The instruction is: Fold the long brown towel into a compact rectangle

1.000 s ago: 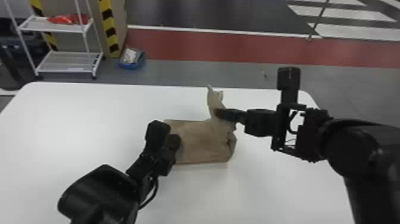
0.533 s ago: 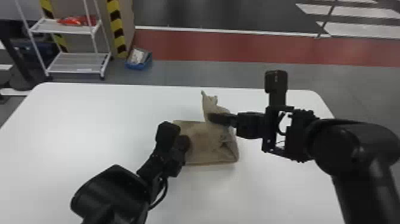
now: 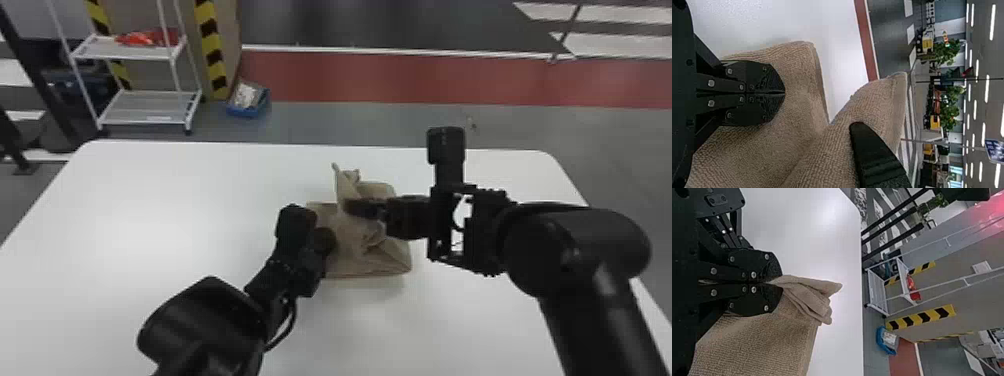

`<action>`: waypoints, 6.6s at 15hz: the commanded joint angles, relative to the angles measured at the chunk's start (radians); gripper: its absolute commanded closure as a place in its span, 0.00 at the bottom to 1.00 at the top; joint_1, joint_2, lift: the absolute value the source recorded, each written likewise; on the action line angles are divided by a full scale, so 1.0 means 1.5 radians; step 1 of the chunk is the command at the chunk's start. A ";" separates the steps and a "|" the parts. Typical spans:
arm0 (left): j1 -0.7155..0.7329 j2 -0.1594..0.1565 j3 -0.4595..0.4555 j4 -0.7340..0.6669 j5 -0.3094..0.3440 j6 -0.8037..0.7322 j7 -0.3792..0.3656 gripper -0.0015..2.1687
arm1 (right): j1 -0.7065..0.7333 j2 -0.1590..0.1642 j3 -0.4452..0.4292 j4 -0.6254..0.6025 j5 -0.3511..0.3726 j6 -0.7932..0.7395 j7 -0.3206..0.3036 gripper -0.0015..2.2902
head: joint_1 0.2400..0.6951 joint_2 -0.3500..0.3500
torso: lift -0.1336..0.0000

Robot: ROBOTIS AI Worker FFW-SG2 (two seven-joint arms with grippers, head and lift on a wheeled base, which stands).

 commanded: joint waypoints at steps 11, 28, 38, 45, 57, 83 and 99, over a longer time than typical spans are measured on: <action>0.001 0.002 -0.002 0.000 0.004 -0.008 -0.001 0.81 | -0.010 0.018 0.055 0.029 0.011 -0.013 -0.003 0.18 | 1.00 0.49 | 0.07; 0.012 0.006 0.015 -0.005 0.004 -0.016 -0.001 0.81 | 0.327 -0.047 -0.194 -0.253 0.069 0.020 0.236 0.91 | 1.00 0.30 | 0.07; 0.030 0.008 0.019 -0.028 0.004 -0.016 0.000 0.81 | 0.262 -0.040 -0.083 -0.070 0.134 -0.137 0.231 0.91 | 1.00 0.35 | 0.07; 0.061 0.026 0.046 -0.080 0.008 -0.006 -0.001 0.81 | 0.198 -0.040 -0.080 -0.006 0.135 -0.160 0.207 0.91 | 1.00 0.36 | 0.07; 0.202 0.083 0.177 -0.280 0.030 0.053 -0.031 0.81 | -0.042 -0.036 -0.056 0.295 0.183 -0.264 0.197 0.91 | 1.00 0.42 | 0.07; 0.165 0.068 0.128 -0.234 0.028 0.053 -0.026 0.81 | 0.156 -0.025 0.015 0.054 0.194 -0.254 0.205 0.91 | 1.00 0.52 | 0.07; 0.245 0.098 0.182 -0.346 0.037 0.080 -0.040 0.81 | -0.010 -0.015 -0.004 0.250 0.181 -0.371 0.214 0.91 | 1.00 0.53 | 0.07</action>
